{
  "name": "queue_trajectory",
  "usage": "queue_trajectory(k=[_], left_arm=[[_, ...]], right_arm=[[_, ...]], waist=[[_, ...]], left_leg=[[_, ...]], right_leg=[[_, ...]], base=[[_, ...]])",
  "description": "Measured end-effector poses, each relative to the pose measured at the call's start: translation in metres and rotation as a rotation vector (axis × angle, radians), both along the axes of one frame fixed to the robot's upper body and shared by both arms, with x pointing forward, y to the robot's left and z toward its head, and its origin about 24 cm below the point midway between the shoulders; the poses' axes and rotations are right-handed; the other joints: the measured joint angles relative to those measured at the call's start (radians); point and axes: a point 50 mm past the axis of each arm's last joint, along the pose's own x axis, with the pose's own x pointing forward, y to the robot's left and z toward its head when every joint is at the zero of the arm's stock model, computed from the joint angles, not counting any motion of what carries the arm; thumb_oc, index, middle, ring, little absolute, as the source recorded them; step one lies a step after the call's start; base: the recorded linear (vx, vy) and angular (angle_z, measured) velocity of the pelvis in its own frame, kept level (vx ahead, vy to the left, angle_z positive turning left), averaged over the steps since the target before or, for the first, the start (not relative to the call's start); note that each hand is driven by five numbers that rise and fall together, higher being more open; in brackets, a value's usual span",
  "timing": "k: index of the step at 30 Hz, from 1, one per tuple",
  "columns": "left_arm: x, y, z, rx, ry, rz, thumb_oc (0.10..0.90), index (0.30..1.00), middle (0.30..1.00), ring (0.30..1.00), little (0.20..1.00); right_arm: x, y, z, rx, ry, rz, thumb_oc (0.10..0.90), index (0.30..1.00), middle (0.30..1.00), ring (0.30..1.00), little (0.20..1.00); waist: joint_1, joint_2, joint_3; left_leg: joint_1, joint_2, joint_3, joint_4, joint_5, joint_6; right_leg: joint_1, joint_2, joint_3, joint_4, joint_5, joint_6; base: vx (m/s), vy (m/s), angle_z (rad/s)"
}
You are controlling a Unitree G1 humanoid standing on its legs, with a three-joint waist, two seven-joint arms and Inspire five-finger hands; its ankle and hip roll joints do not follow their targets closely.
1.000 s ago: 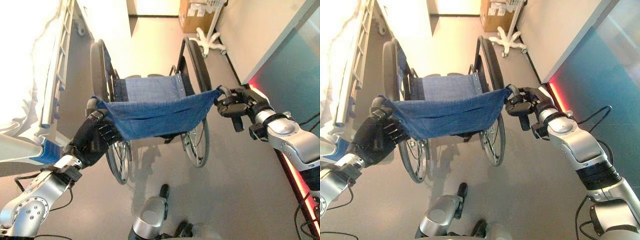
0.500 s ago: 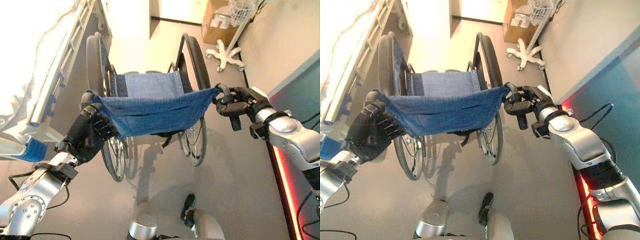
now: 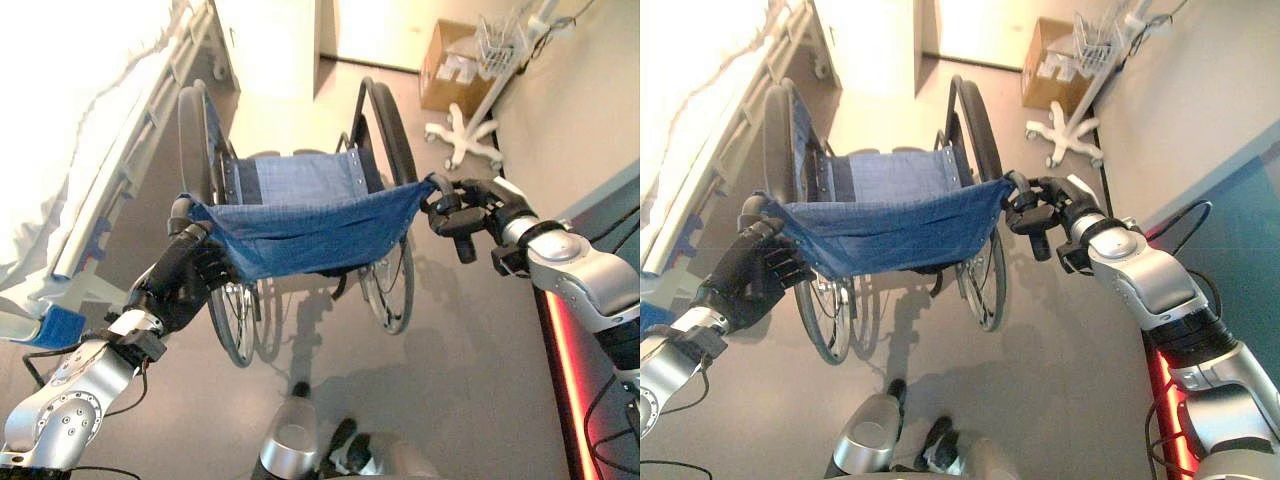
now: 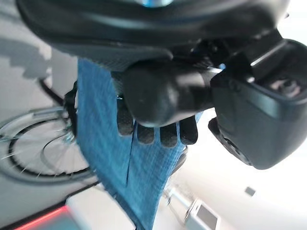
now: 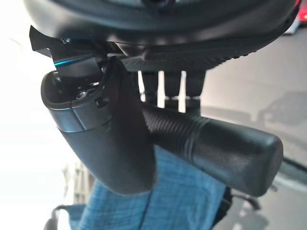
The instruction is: Push the wheelchair next to the bed
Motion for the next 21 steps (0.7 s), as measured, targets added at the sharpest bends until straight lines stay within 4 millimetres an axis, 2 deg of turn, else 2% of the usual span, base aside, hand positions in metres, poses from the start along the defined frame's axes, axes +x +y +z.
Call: queue_trajectory(k=[1, 2, 3, 4, 5, 7, 8, 9, 10, 11, 12, 13, 14, 15, 17, 18, 19, 20, 21], left_arm=[[0.0, -0.001, -0.001, -0.006, -0.001, -0.006, 0.4, 0.3, 0.3, 0.3, 0.3], [-0.001, -0.004, -0.003, -0.013, 0.002, -0.021, 0.4, 0.3, 0.3, 0.3, 0.3], [-0.001, -0.005, -0.004, -0.016, 0.006, -0.026, 0.4, 0.3, 0.3, 0.3, 0.3], [-0.002, -0.006, -0.006, -0.021, 0.018, -0.035, 0.4, 0.3, 0.3, 0.3, 0.3], [-0.003, -0.006, -0.008, -0.023, 0.029, -0.043, 0.4, 0.3, 0.3, 0.3, 0.3], [-0.004, -0.006, -0.009, -0.024, 0.039, -0.048, 0.4, 0.3, 0.3, 0.3, 0.3], [-0.004, -0.006, -0.009, -0.023, 0.04, -0.047, 0.4, 0.3, 0.3, 0.3, 0.3], [-0.004, -0.004, -0.007, -0.027, 0.039, -0.044, 0.4, 0.3, 0.3, 0.3, 0.3], [-0.002, -0.003, -0.003, -0.021, 0.027, -0.043, 0.4, 0.3, 0.3, 0.3, 0.3], [0.001, -0.002, 0.0, -0.01, 0.021, -0.044, 0.4, 0.3, 0.3, 0.3, 0.3], [0.008, -0.001, 0.006, 0.007, 0.019, -0.056, 0.4, 0.3, 0.3, 0.3, 0.3], [0.011, 0.0, 0.008, 0.012, 0.017, -0.058, 0.4, 0.3, 0.3, 0.3, 0.3], [0.015, -0.002, 0.012, 0.025, 0.01, -0.066, 0.4, 0.3, 0.3, 0.3, 0.3], [0.016, -0.003, 0.014, 0.03, 0.002, -0.077, 0.4, 0.3, 0.3, 0.3, 0.3], [0.018, -0.004, 0.018, 0.045, 0.007, -0.102, 0.4, 0.3, 0.3, 0.3, 0.3], [0.018, -0.004, 0.019, 0.052, 0.008, -0.112, 0.4, 0.3, 0.3, 0.3, 0.3], [0.018, -0.004, 0.024, 0.071, 0.002, -0.126, 0.4, 0.3, 0.3, 0.3, 0.3], [0.019, -0.004, 0.028, 0.075, -0.008, -0.137, 0.4, 0.3, 0.3, 0.3, 0.3], [0.02, -0.004, 0.03, 0.072, -0.013, -0.14, 0.4, 0.3, 0.3, 0.3, 0.3]], right_arm=[[-0.001, -0.002, 0.001, -0.004, -0.008, -0.004, 0.4, 0.3, 0.3, 0.3, 0.3], [-0.003, -0.004, 0.0, -0.009, -0.014, -0.01, 0.4, 0.3, 0.3, 0.3, 0.3], [-0.003, -0.004, -0.001, -0.011, -0.01, -0.011, 0.4, 0.3, 0.3, 0.3, 0.3], [-0.005, -0.006, -0.005, -0.013, 0.003, -0.015, 0.4, 0.3, 0.3, 0.3, 0.3], [-0.006, -0.007, -0.008, -0.012, 0.014, -0.015, 0.4, 0.3, 0.3, 0.3, 0.3], [-0.007, -0.008, -0.011, -0.013, 0.021, -0.015, 0.4, 0.3, 0.3, 0.3, 0.3], [-0.007, -0.007, -0.01, -0.013, 0.018, -0.012, 0.4, 0.3, 0.3, 0.3, 0.3], [-0.007, -0.007, -0.008, -0.011, 0.007, -0.008, 0.4, 0.3, 0.3, 0.3, 0.3], [-0.007, -0.006, -0.005, -0.005, -0.011, -0.004, 0.4, 0.3, 0.3, 0.3, 0.3], [-0.007, -0.007, -0.003, -0.002, -0.018, -0.006, 0.4, 0.3, 0.3, 0.3, 0.3], [-0.007, -0.008, -0.004, -0.001, -0.016, -0.011, 0.4, 0.3, 0.3, 0.3, 0.3], [-0.007, -0.009, -0.006, -0.001, -0.01, -0.015, 0.4, 0.3, 0.3, 0.3, 0.3], [-0.008, -0.011, -0.008, 0.001, -0.004, -0.025, 0.4, 0.3, 0.3, 0.3, 0.3], [-0.008, -0.013, -0.007, 0.005, -0.005, -0.032, 0.4, 0.3, 0.3, 0.3, 0.3], [-0.013, -0.018, -0.01, 0.022, -0.004, -0.048, 0.4, 0.3, 0.3, 0.3, 0.3], [-0.015, -0.02, -0.011, 0.027, -0.006, -0.052, 0.4, 0.3, 0.3, 0.3, 0.3], [-0.017, -0.021, -0.008, 0.035, -0.021, -0.054, 0.4, 0.3, 0.3, 0.3, 0.3], [-0.017, -0.022, -0.004, 0.041, -0.036, -0.057, 0.4, 0.3, 0.3, 0.3, 0.3], [-0.017, -0.022, -0.003, 0.044, -0.041, -0.058, 0.4, 0.3, 0.3, 0.3, 0.3]], waist=[[-0.002, 0.013, -0.001], [-0.001, 0.022, -0.002], [0.002, 0.028, -0.002], [0.018, 0.046, -0.004], [0.035, 0.055, -0.01], [0.062, 0.047, -0.015], [0.07, 0.046, -0.016], [0.079, 0.044, -0.018], [0.072, 0.051, -0.019], [0.068, 0.049, -0.019], [0.061, 0.03, -0.018], [0.049, 0.018, -0.019], [0.029, 0.002, -0.019], [0.02, -0.013, -0.019], [0.01, -0.023, -0.022], [0.006, -0.025, -0.024], [0.003, -0.025, -0.025], [0.002, -0.026, -0.025], [0.003, -0.026, -0.025]], left_leg=[[-0.014, 0.003, 0.007, -0.055, 0.0, 0.002], [-0.022, -0.008, 0.016, -0.195, 0.022, 0.013], [-0.022, -0.017, 0.019, -0.244, 0.032, -0.002], [-0.017, -0.016, 0.021, -0.297, 0.054, -0.01], [-0.005, -0.007, 0.025, -0.29, 0.071, -0.002], [-0.01, -0.02, 0.058, -0.182, 0.076, 0.005], [-0.011, -0.031, 0.058, -0.156, 0.075, 0.005], [-0.009, -0.049, 0.067, -0.133, 0.061, 0.036], [-0.007, -0.044, 0.094, -0.14, 0.081, 0.086], [-0.001, -0.042, 0.113, -0.145, 0.087, 0.109], [0.014, -0.053, 0.157, -0.147, 0.084, 0.116], [0.028, -0.056, 0.193, -0.157, 0.083, 0.121], [0.05, -0.076, 0.204, -0.18, 0.078, 0.128], [0.067, -0.096, 0.215, -0.203, 0.08, 0.163], [0.103, -0.133, 0.218, -0.249, 0.072, 0.197], [0.114, -0.143, 0.22, -0.264, 0.078, 0.204], [0.117, -0.148, 0.222, -0.279, 0.087, 0.218], [0.108, -0.147, 0.221, -0.276, 0.087, 0.218], [0.103, -0.148, 0.219, -0.27, 0.087, 0.218]], right_leg=[[0.009, 0.013, 0.02, -0.005, -0.005, -0.008], [0.031, 0.018, 0.055, -0.014, -0.014, -0.008], [0.048, 0.018, 0.07, -0.016, -0.021, -0.007], [0.083, 0.019, 0.101, -0.004, -0.052, 0.002], [0.097, 0.013, 0.123, 0.027, -0.099, -0.004], [0.121, -0.037, 0.136, 0.058, -0.156, -0.004], [0.133, -0.055, 0.135, 0.054, -0.164, 0.003], [0.142, -0.082, 0.088, 0.095, -0.166, 0.024], [0.07, -0.1, 0.008, 0.298, -0.166, 0.101], [0.019, -0.11, -0.015, 0.425, -0.154, 0.138], [-0.056, -0.122, -0.03, 0.624, -0.105, 0.22], [-0.072, -0.12, -0.035, 0.673, -0.089, 0.239], [-0.092, -0.117, -0.045, 0.69, -0.06, 0.277], [-0.118, -0.11, -0.045, 0.702, -0.036, 0.288], [-0.116, -0.123, -0.043, 0.685, -0.021, 0.266], [-0.111, -0.129, -0.053, 0.652, -0.038, 0.233], [-0.097, -0.126, -0.066, 0.551, -0.073, 0.168], [-0.095, -0.119, -0.081, 0.431, -0.097, 0.124], [-0.096, -0.116, -0.083, 0.381, -0.102, 0.111]], base=[[0.47, 0.064, 0.1], [0.45, 0.054, -0.02], [0.44, 0.067, -0.22], [0.52, 0.098, -0.36], [0.46, 0.085, -0.4], [0.47, 0.107, -0.45], [0.43, 0.129, -0.55], [0.4, 0.139, -0.31], [0.38, 0.133, -0.11], [0.37, 0.126, 0.26], [0.23, 0.075, 0.48], [0.25, 0.083, 0.72], [0.27, 0.084, 0.66], [0.31, 0.087, 0.49], [0.29, 0.033, 0.27], [0.2, -0.035, 0.18], [0.12, -0.047, -0.01], [0.14, -0.045, -0.09], [0.12, -0.024, -0.07]])
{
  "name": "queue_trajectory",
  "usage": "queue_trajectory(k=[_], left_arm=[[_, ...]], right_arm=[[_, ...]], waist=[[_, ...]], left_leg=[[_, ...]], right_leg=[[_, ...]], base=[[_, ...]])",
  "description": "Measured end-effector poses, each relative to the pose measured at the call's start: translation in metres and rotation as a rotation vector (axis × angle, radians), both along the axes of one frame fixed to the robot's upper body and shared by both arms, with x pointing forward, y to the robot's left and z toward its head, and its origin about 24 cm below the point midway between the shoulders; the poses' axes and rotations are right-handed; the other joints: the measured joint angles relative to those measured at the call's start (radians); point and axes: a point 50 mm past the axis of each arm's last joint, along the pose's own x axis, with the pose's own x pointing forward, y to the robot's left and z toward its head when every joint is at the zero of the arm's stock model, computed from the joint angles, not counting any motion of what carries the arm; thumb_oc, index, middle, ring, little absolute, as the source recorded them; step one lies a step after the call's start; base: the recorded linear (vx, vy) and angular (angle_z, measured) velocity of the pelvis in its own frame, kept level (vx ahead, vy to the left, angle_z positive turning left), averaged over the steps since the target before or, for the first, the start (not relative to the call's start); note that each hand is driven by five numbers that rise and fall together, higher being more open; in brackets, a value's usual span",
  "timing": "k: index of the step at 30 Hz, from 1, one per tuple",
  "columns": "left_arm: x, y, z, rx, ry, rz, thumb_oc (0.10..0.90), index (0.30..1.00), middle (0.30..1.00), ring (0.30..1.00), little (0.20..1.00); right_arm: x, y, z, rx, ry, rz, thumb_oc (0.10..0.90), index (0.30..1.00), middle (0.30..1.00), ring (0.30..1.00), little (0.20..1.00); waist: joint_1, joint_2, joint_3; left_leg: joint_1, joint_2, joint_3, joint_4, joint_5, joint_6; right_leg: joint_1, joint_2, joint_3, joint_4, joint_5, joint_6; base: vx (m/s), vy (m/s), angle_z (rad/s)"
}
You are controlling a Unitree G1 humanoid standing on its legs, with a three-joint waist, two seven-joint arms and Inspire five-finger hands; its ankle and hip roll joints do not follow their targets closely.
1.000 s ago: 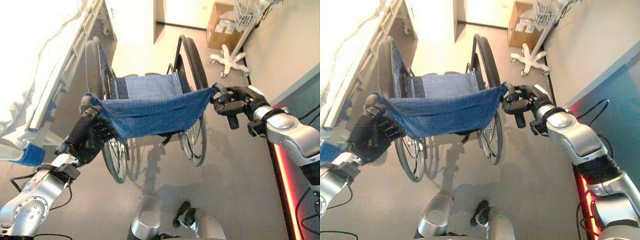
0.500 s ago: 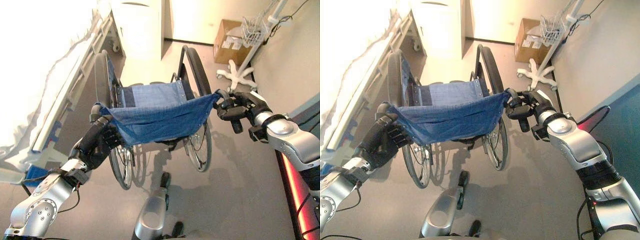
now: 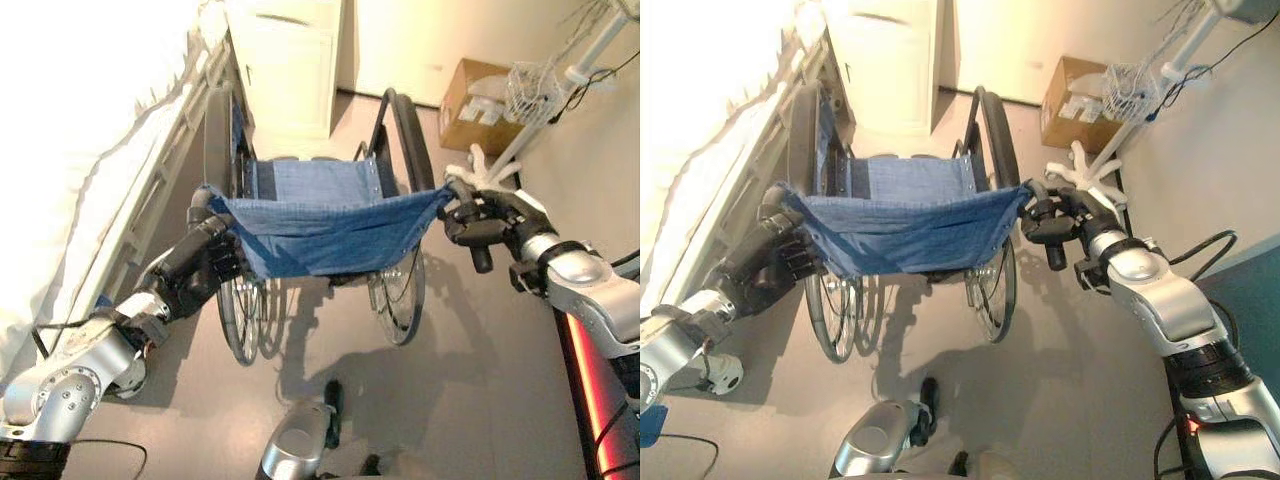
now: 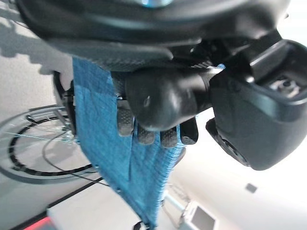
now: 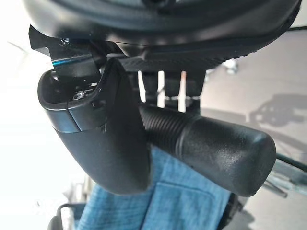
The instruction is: Push the wheelchair next to the bed
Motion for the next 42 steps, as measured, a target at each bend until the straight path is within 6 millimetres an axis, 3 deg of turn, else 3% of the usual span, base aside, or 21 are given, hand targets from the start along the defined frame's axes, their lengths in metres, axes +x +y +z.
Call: queue_trajectory(k=[1, 2, 3, 4, 5, 6, 7, 8, 10, 14, 17, 19, 22, 23, 24, 26, 28, 29, 30, 35, 42], left_arm=[[0.002, 0.0, 0.003, 0.0, -0.01, -0.001, 0.4, 0.3, 0.3, 0.3, 0.3], [0.004, -0.002, 0.005, 0.004, -0.021, -0.007, 0.4, 0.3, 0.3, 0.3, 0.3], [0.005, -0.002, 0.005, 0.004, -0.028, -0.009, 0.4, 0.3, 0.3, 0.3, 0.3], [0.005, -0.004, 0.004, -0.002, -0.037, -0.011, 0.4, 0.3, 0.3, 0.3, 0.3], [0.004, -0.007, 0.004, -0.018, -0.042, -0.029, 0.4, 0.3, 0.3, 0.3, 0.3], [0.005, -0.009, 0.007, -0.035, -0.055, -0.036, 0.4, 0.3, 0.3, 0.3, 0.3], [0.007, -0.01, 0.006, -0.043, -0.06, -0.027, 0.4, 0.3, 0.3, 0.3, 0.3], [0.009, -0.008, 0.007, -0.04, -0.064, -0.008, 0.4, 0.3, 0.3, 0.3, 0.3], [0.014, -0.007, 0.008, -0.037, -0.064, 0.012, 0.4, 0.3, 0.3, 0.3, 0.3], [0.016, -0.007, -0.002, -0.037, -0.029, 0.035, 0.4, 0.3, 0.3, 0.3, 0.3], [0.01, -0.007, -0.01, -0.029, -0.003, 0.041, 0.4, 0.3, 0.3, 0.3, 0.3], [0.007, -0.01, -0.014, -0.043, 0.004, 0.042, 0.4, 0.3, 0.3, 0.3, 0.3], [0.006, -0.012, -0.018, -0.072, 0.004, 0.059, 0.4, 0.3, 0.3, 0.3, 0.3], [0.007, -0.012, -0.021, -0.086, 0.009, 0.066, 0.4, 0.3, 0.3, 0.3, 0.3], [0.006, -0.013, -0.021, -0.086, 0.011, 0.062, 0.4, 0.3, 0.3, 0.3, 0.3], [0.006, -0.015, -0.021, -0.091, 0.007, 0.049, 0.4, 0.3, 0.3, 0.3, 0.3], [0.006, -0.024, -0.024, -0.126, 0.002, 0.012, 0.4, 0.3, 0.3, 0.3, 0.3], [0.006, -0.029, -0.027, -0.144, 0.007, -0.002, 0.4, 0.3, 0.3, 0.3, 0.3], [0.005, -0.036, -0.032, -0.164, 0.018, -0.022, 0.4, 0.3, 0.3, 0.3, 0.3], [0.008, -0.041, -0.027, -0.188, -0.013, -0.026, 0.4, 0.3, 0.3, 0.3, 0.3], [0.012, -0.04, -0.024, -0.184, -0.023, -0.006, 0.4, 0.3, 0.3, 0.3, 0.3]], right_arm=[[0.001, -0.001, 0.001, 0.003, -0.005, -0.004, 0.4, 0.3, 0.3, 0.3, 0.3], [0.001, -0.002, 0.001, 0.004, -0.004, -0.01, 0.4, 0.3, 0.3, 0.3, 0.3], [0.001, -0.003, 0.001, 0.006, -0.004, -0.013, 0.4, 0.3, 0.3, 0.3, 0.3], [0.002, -0.004, 0.004, 0.01, -0.019, -0.006, 0.4, 0.3, 0.3, 0.3, 0.3], [0.0, -0.007, 0.01, -0.007, -0.039, 0.003, 0.4, 0.3, 0.3, 0.3, 0.3], [0.0, -0.009, 0.015, -0.019, -0.054, 0.0, 0.4, 0.3, 0.3, 0.3, 0.3], [0.002, -0.008, 0.02, -0.023, -0.069, 0.001, 0.4, 0.3, 0.3, 0.3, 0.3], [0.003, -0.007, 0.027, -0.028, -0.088, 0.006, 0.4, 0.3, 0.3, 0.3, 0.3], [0.004, -0.005, 0.033, -0.027, -0.109, 0.013, 0.4, 0.3, 0.3, 0.3, 0.3], [-0.002, -0.007, 0.012, -0.025, -0.034, 0.008, 0.4, 0.3, 0.3, 0.3, 0.3], [-0.008, -0.008, 0.006, -0.038, -0.004, 0.013, 0.4, 0.3, 0.3, 0.3, 0.3], [-0.009, -0.009, 0.008, -0.051, -0.004, 0.014, 0.4, 0.3, 0.3, 0.3, 0.3], [-0.004, -0.008, 0.014, -0.058, -0.017, 0.015, 0.4, 0.3, 0.3, 0.3, 0.3], [-0.003, -0.007, 0.017, -0.072, -0.025, 0.014, 0.4, 0.3, 0.3, 0.3, 0.3], [-0.002, -0.007, 0.018, -0.079, -0.027, 0.012, 0.4, 0.3, 0.3, 0.3, 0.3], [-0.001, -0.008, 0.022, -0.088, -0.039, 0.006, 0.4, 0.3, 0.3, 0.3, 0.3], [0.003, -0.014, 0.032, -0.126, -0.06, -0.023, 0.4, 0.3, 0.3, 0.3, 0.3], [0.002, -0.017, 0.034, -0.146, -0.063, -0.037, 0.4, 0.3, 0.3, 0.3, 0.3], [0.003, -0.023, 0.034, -0.157, -0.05, -0.061, 0.4, 0.3, 0.3, 0.3, 0.3], [0.002, -0.034, 0.038, -0.166, -0.049, -0.108, 0.4, 0.3, 0.3, 0.3, 0.3], [0.003, -0.033, 0.04, -0.162, -0.058, -0.108, 0.4, 0.3, 0.3, 0.3, 0.3]], waist=[[-0.004, 0.0, 0.0], [-0.012, -0.015, 0.001], [-0.018, -0.037, 0.0], [-0.016, -0.046, -0.003], [-0.019, -0.012, -0.015], [-0.041, -0.011, -0.012], [-0.064, -0.016, -0.015], [-0.074, -0.002, -0.011], [-0.119, 0.024, 0.003], [-0.183, 0.027, 0.012], [-0.197, 0.02, 0.01], [-0.209, 0.023, 0.004], [-0.204, 0.026, 0.004], [-0.214, 0.019, 0.005], [-0.214, 0.019, 0.004], [-0.218, 0.021, 0.004], [-0.235, 0.051, 0.004], [-0.234, 0.074, 0.004], [-0.233, 0.103, 0.004], [-0.235, 0.078, 0.0], [-0.227, 0.078, 0.0]], left_leg=[[-0.019, -0.002, -0.014, 0.042, -0.003, -0.005], [-0.07, -0.02, -0.087, 0.136, 0.0, -0.027], [-0.116, -0.038, -0.127, 0.212, 0.004, -0.047], [-0.193, 0.002, -0.199, 0.367, -0.074, -0.026], [-0.179, 0.089, -0.303, 0.348, -0.164, -0.079], [-0.17, 0.093, -0.264, 0.307, -0.165, -0.034], [-0.155, 0.057, -0.261, 0.221, -0.115, -0.036], [-0.128, 0.04, -0.26, 0.133, -0.062, -0.002], [-0.089, 0.012, -0.276, 0.056, -0.029, 0.017], [0.022, -0.021, -0.32, 0.03, -0.062, 0.042], [0.08, -0.038, -0.342, 0.032, -0.106, 0.027], [0.1, -0.037, -0.348, 0.049, -0.135, -0.02], [0.016, -0.028, -0.319, 0.233, -0.13, -0.055], [-0.035, -0.018, -0.253, 0.317, -0.122, -0.113], [-0.048, 0.029, -0.202, 0.338, -0.133, -0.103], [-0.05, 0.141, -0.189, 0.24, -0.125, -0.117], [0.006, 0.221, -0.193, -0.075, -0.014, -0.2], [0.026, 0.231, -0.198, -0.107, 0.07, -0.187], [0.054, 0.234, -0.191, -0.102, 0.098, -0.16], [0.075, 0.157, -0.198, -0.144, 0.082, -0.137], [0.082, 0.157, -0.223, -0.135, 0.082, -0.138]], right_leg=[[-0.012, 0.007, 0.002, -0.097, 0.015, -0.048], [-0.02, -0.019, 0.017, -0.162, 0.018, -0.108], [-0.024, -0.058, 0.054, -0.183, 0.002, -0.113], [-0.023, -0.094, 0.104, -0.208, 0.011, -0.032], [-0.043, -0.082, 0.132, -0.187, 0.002, 0.048], [-0.06, -0.104, 0.143, -0.164, -0.007, 0.069], [-0.11, -0.136, 0.142, -0.165, -0.008, 0.069], [-0.167, -0.14, 0.14, -0.195, 0.002, 0.086], [-0.211, -0.155, 0.142, -0.282, 0.069, 0.121], [-0.217, -0.124, 0.142, -0.389, 0.233, 0.06], [-0.201, -0.065, 0.123, -0.377, 0.281, 0.02], [-0.17, -0.027, 0.059, -0.363, 0.309, -0.024], [-0.136, -0.038, 0.024, -0.382, 0.297, -0.043], [-0.102, -0.068, -0.002, -0.422, 0.306, -0.036], [-0.087, -0.073, -0.005, -0.439, 0.312, -0.027], [-0.065, -0.073, -0.014, -0.463, 0.309, -0.03], [-0.038, -0.076, -0.037, -0.476, 0.305, -0.023], [-0.021, -0.071, -0.046, -0.476, 0.297, -0.009], [0.014, -0.063, -0.05, -0.479, 0.278, 0.03], [0.064, -0.118, -0.086, -0.56, 0.3, 0.075], [0.109, -0.109, -0.112, -0.589, 0.3, 0.077]], base=[[0.11, -0.002, 0.06], [0.07, 0.002, 0.08], [0.06, -0.011, -0.15], [0.07, -0.046, -0.49], [0.1, -0.096, -0.4], [0.19, -0.171, -0.05], [0.3, -0.223, 0.11], [0.52, -0.304, 0.13], [0.46, -0.239, 0.2], [0.44, -0.184, 0.5], [0.38, -0.15, 0.3], [0.34, -0.142, 0.3], [0.23, -0.052, 0.17], [0.21, 0.052, 0.4], [0.24, 0.122, 0.39], [0.24, 0.121, 0.23], [0.18, 0.051, 0.25], [0.14, 0.069, 0.04], [0.13, 0.081, 0.08], [0.13, 0.07, 0.15], [0.04, 0.002, 0.11]])
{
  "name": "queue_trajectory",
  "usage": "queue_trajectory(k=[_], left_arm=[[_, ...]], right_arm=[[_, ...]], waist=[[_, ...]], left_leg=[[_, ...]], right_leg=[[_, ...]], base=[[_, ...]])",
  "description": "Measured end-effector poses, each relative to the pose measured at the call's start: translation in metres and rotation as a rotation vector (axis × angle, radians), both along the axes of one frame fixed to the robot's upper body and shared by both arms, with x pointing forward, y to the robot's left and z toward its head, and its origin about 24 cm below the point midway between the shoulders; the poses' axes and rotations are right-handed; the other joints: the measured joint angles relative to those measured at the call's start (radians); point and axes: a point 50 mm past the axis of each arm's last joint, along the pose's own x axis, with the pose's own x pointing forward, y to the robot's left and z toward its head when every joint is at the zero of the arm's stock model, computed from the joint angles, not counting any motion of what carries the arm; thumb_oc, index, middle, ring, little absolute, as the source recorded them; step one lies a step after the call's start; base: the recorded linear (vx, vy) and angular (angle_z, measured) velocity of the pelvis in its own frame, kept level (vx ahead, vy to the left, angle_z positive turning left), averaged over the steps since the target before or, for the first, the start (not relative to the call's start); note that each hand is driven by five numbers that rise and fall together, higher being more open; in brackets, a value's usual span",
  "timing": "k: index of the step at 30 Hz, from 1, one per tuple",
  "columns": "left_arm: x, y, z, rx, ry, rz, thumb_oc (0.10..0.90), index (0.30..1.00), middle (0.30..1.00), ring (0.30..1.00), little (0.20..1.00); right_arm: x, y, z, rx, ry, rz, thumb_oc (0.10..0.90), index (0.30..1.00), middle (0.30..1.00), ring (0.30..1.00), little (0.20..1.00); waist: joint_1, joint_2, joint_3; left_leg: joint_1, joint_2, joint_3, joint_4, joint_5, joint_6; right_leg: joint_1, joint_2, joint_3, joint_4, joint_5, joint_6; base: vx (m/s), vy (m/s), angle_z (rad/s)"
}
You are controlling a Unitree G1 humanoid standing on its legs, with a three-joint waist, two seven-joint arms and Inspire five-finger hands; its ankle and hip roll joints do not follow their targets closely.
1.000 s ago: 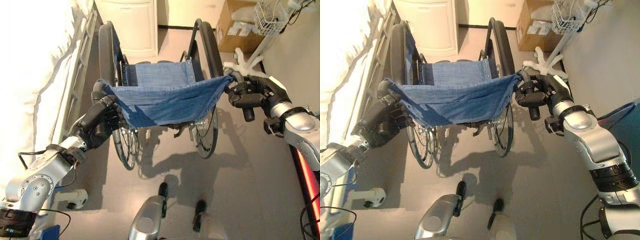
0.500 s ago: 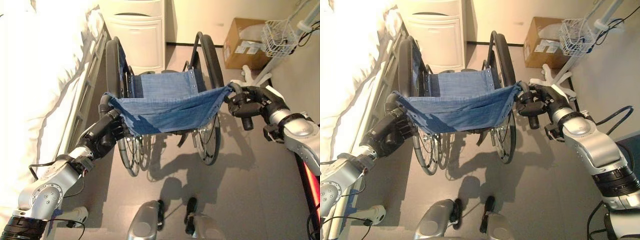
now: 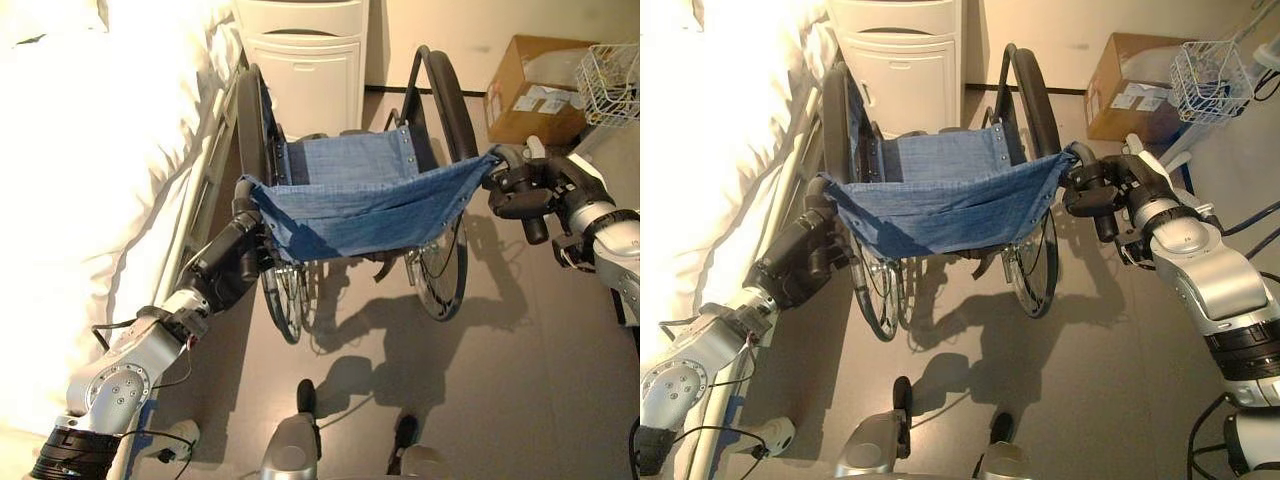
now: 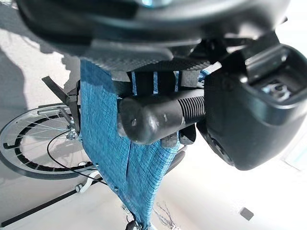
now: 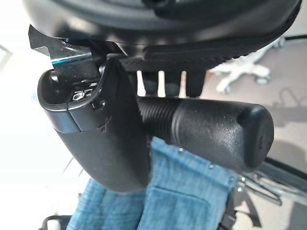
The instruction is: Push the wheelchair next to the bed
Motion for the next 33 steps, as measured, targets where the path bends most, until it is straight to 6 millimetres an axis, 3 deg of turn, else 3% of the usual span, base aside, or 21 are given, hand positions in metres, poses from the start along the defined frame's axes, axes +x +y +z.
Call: queue_trajectory(k=[26, 27, 28, 29, 30, 31, 33], left_arm=[[-0.003, -0.003, -0.011, -0.024, 0.025, 0.009, 0.4, 0.3, 0.3, 0.3, 0.3], [-0.003, -0.003, -0.011, -0.024, 0.027, 0.008, 0.4, 0.3, 0.3, 0.3, 0.3], [-0.003, -0.003, -0.011, -0.024, 0.027, 0.008, 0.4, 0.3, 0.3, 0.3, 0.3], [-0.003, -0.003, -0.011, -0.024, 0.029, 0.008, 0.504, 0.455, 0.455, 0.455, 0.455], [-0.003, -0.003, -0.011, -0.023, 0.03, 0.008, 0.684, 0.726, 0.726, 0.726, 0.726], [-0.003, -0.003, -0.011, -0.023, 0.03, 0.009, 0.8, 0.9, 0.9, 0.9, 0.9], [-0.003, -0.004, -0.011, -0.019, 0.028, 0.009, 0.8, 0.9, 0.9, 0.9, 0.9]], right_arm=[[0.002, 0.001, -0.014, 0.003, 0.06, -0.021, 0.4, 0.3, 0.3, 0.3, 0.3], [0.002, 0.001, -0.014, 0.003, 0.062, -0.022, 0.552, 0.528, 0.528, 0.528, 0.528], [0.003, 0.001, -0.015, 0.004, 0.063, -0.023, 0.612, 0.618, 0.618, 0.618, 0.618], [0.003, 0.001, -0.016, 0.009, 0.065, -0.024, 0.8, 0.9, 0.9, 0.9, 0.9], [0.003, 0.001, -0.016, 0.009, 0.065, -0.024, 0.8, 0.9, 0.9, 0.9, 0.9], [0.003, 0.001, -0.016, 0.009, 0.066, -0.024, 0.8, 0.9, 0.9, 0.9, 0.9], [0.003, 0.003, -0.019, 0.003, 0.077, -0.019, 0.8, 0.9, 0.9, 0.9, 0.9]], waist=[[0.003, 0.001, 0.001], [0.003, 0.001, 0.001], [0.003, 0.001, 0.001], [0.003, 0.002, 0.001], [0.003, 0.002, 0.001], [0.003, 0.002, 0.001], [0.006, 0.004, 0.001]], left_leg=[[0.02, 0.019, -0.029, -0.002, 0.004, -0.007], [0.02, 0.02, -0.029, -0.002, 0.005, -0.008], [0.02, 0.021, -0.029, -0.002, 0.005, -0.008], [0.02, 0.023, -0.03, -0.002, 0.005, -0.008], [0.02, 0.023, -0.03, -0.002, 0.005, -0.008], [0.02, 0.023, -0.031, -0.002, 0.006, -0.009], [0.025, 0.023, -0.032, -0.003, 0.006, -0.009]], right_leg=[[0.039, 0.029, -0.051, -0.019, -0.002, 0.002], [0.04, 0.031, -0.051, -0.019, -0.002, 0.002], [0.04, 0.032, -0.051, -0.019, -0.002, 0.002], [0.04, 0.033, -0.051, -0.019, -0.002, 0.002], [0.04, 0.034, -0.051, -0.019, -0.002, 0.002], [0.041, 0.034, -0.05, -0.019, -0.002, 0.002], [0.045, 0.034, -0.051, -0.019, -0.002, 0.002]], base=[[0.02, -0.011, 0.01], [0.0, 0.0, 0.0], [0.0, 0.0, 0.0], [0.0, 0.0, 0.0], [0.0, 0.0, 0.0], [0.0, 0.0, 0.0], [0.0, 0.0, 0.0]])
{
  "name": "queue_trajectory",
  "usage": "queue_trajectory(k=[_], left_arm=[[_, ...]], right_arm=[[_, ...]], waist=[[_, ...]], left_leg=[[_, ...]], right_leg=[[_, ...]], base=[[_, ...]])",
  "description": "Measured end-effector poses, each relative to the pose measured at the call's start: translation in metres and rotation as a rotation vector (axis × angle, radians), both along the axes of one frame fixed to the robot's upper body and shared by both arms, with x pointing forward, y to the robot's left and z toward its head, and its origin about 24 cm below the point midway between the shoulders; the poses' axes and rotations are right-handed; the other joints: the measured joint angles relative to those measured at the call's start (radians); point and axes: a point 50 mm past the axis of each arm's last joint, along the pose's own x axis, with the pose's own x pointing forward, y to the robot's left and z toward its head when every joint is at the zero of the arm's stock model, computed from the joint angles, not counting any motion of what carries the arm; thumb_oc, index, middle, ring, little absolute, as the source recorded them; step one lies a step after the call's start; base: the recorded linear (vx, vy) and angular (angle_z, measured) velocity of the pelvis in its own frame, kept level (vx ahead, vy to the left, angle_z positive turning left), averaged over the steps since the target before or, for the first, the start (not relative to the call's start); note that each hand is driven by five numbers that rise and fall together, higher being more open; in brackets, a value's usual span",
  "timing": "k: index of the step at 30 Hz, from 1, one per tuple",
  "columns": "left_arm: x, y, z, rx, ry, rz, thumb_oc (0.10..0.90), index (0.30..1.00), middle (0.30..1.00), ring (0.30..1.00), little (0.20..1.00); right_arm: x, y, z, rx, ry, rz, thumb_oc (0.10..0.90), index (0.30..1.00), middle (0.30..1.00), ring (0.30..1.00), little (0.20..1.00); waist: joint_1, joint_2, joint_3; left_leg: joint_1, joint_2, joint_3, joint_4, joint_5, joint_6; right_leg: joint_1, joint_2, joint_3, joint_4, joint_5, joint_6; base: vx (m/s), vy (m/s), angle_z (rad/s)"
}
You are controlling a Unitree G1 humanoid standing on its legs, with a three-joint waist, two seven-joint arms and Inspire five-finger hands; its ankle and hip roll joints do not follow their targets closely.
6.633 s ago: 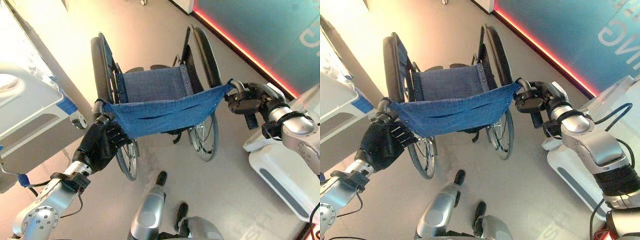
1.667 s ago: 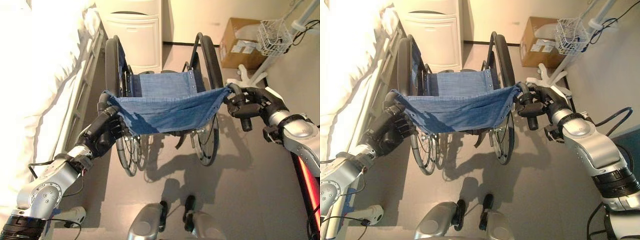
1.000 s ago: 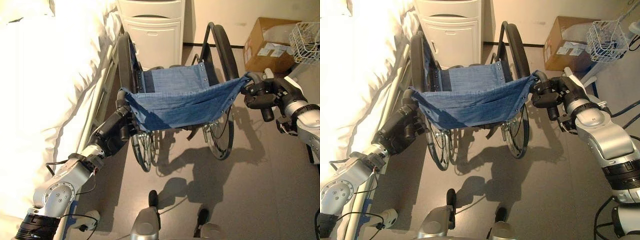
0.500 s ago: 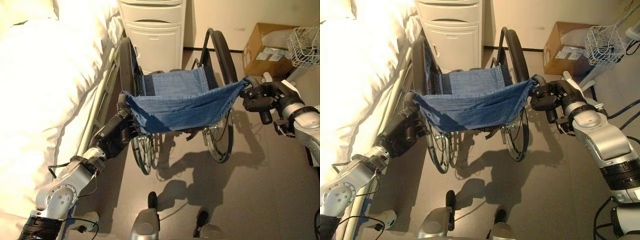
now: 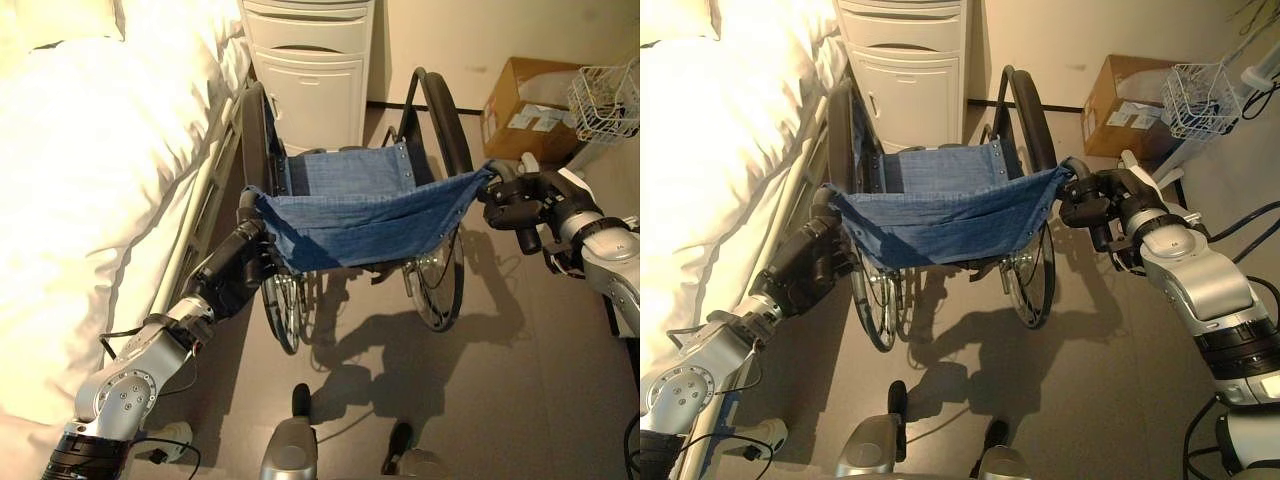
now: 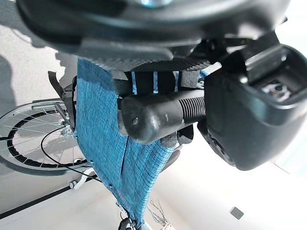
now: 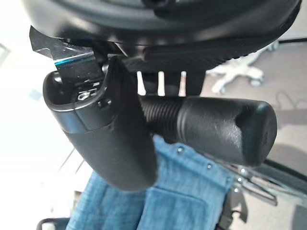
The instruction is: Push the wheelchair next to the bed
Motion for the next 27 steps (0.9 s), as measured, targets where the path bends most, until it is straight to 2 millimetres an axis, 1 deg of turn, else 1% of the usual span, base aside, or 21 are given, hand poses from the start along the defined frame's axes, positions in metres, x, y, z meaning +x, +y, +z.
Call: queue_trajectory(k=[4, 9, 16, 19, 22, 23, 24, 25, 27], left_arm=[[0.0, 0.003, 0.002, 0.016, -0.004, 0.022, 0.8, 0.9, 0.9, 0.9, 0.9], [0.0, 0.006, 0.004, 0.019, -0.012, 0.038, 0.8, 0.9, 0.9, 0.9, 0.9], [0.0, 0.011, 0.008, 0.045, -0.025, 0.07, 0.8, 0.9, 0.9, 0.9, 0.9], [-0.003, 0.023, 0.009, 0.089, -0.034, 0.124, 0.8, 0.9, 0.9, 0.9, 0.9], [-0.011, 0.066, 0.023, 0.127, -0.097, 0.337, 0.8, 0.9, 0.9, 0.9, 0.9], [-0.018, 0.089, 0.031, 0.148, -0.136, 0.456, 0.8, 0.9, 0.9, 0.9, 0.9], [-0.022, 0.101, 0.034, 0.157, -0.152, 0.516, 0.8, 0.9, 0.9, 0.9, 0.9], [-0.031, 0.118, 0.038, 0.173, -0.171, 0.608, 0.8, 0.9, 0.9, 0.9, 0.9], [-0.046, 0.14, 0.041, 0.213, -0.172, 0.717, 0.8, 0.9, 0.9, 0.9, 0.9]], right_arm=[[0.0, 0.0, 0.0, -0.004, -0.008, -0.013, 0.8, 0.9, 0.9, 0.9, 0.9], [-0.001, -0.001, 0.0, 0.007, -0.016, -0.022, 0.8, 0.9, 0.9, 0.9, 0.9], [-0.011, -0.006, -0.001, 0.078, -0.053, -0.017, 0.8, 0.9, 0.9, 0.9, 0.9], [-0.017, -0.009, -0.002, 0.128, -0.073, -0.017, 0.8, 0.9, 0.9, 0.9, 0.9], [-0.026, -0.022, -0.005, 0.187, -0.104, -0.05, 0.8, 0.9, 0.9, 0.9, 0.9], [-0.031, -0.028, -0.006, 0.206, -0.118, -0.07, 0.8, 0.9, 0.9, 0.9, 0.9], [-0.034, -0.032, -0.007, 0.209, -0.128, -0.084, 0.8, 0.9, 0.9, 0.9, 0.9], [-0.039, -0.04, -0.006, 0.215, -0.15, -0.115, 0.8, 0.9, 0.9, 0.9, 0.9], [-0.048, -0.054, -0.004, 0.221, -0.196, -0.177, 0.8, 0.9, 0.9, 0.9, 0.9]], waist=[[0.005, 0.008, -0.001], [0.011, 0.01, -0.001], [0.013, 0.012, -0.001], [0.013, 0.012, -0.001], [0.02, 0.016, -0.004], [0.023, 0.019, -0.005], [0.024, 0.021, -0.007], [0.027, 0.027, -0.011], [0.043, 0.034, -0.027]], left_leg=[[0.006, 0.0, -0.003, -0.01, 0.001, -0.002], [0.006, -0.001, -0.003, -0.012, 0.001, -0.003], [0.005, -0.002, -0.005, -0.023, 0.002, -0.003], [0.006, -0.003, -0.004, -0.032, 0.004, -0.006], [0.006, -0.004, -0.008, -0.037, 0.004, -0.006], [0.006, -0.006, -0.01, -0.038, 0.004, -0.006], [0.006, -0.008, -0.011, -0.039, 0.004, -0.006], [0.006, -0.011, -0.013, -0.042, 0.005, -0.006], [0.006, -0.015, -0.014, -0.046, 0.005, -0.005]], right_leg=[[0.004, 0.001, 0.0, 0.0, -0.001, 0.002], [0.003, 0.001, 0.002, 0.0, 0.0, 0.002], [-0.001, 0.001, 0.004, 0.0, 0.0, 0.002], [-0.005, 0.0, 0.006, 0.0, 0.0, 0.002], [-0.004, 0.0, 0.006, 0.0, -0.001, 0.001], [-0.004, -0.002, 0.006, 0.0, -0.001, 0.001], [-0.003, -0.003, 0.005, 0.0, -0.001, 0.001], [-0.003, -0.006, 0.006, 0.0, -0.001, 0.001], [-0.003, -0.01, 0.006, 0.0, -0.001, 0.001]], base=[[-0.03, 0.039, 0.04], [-0.02, 0.025, 0.0], [-0.02, 0.009, 0.01], [0.0, 0.0, 0.0], [-0.04, 0.02, 0.05], [-0.03, 0.014, 0.06], [-0.04, 0.016, 0.09], [-0.03, 0.012, 0.08], [-0.04, 0.011, 0.05]])
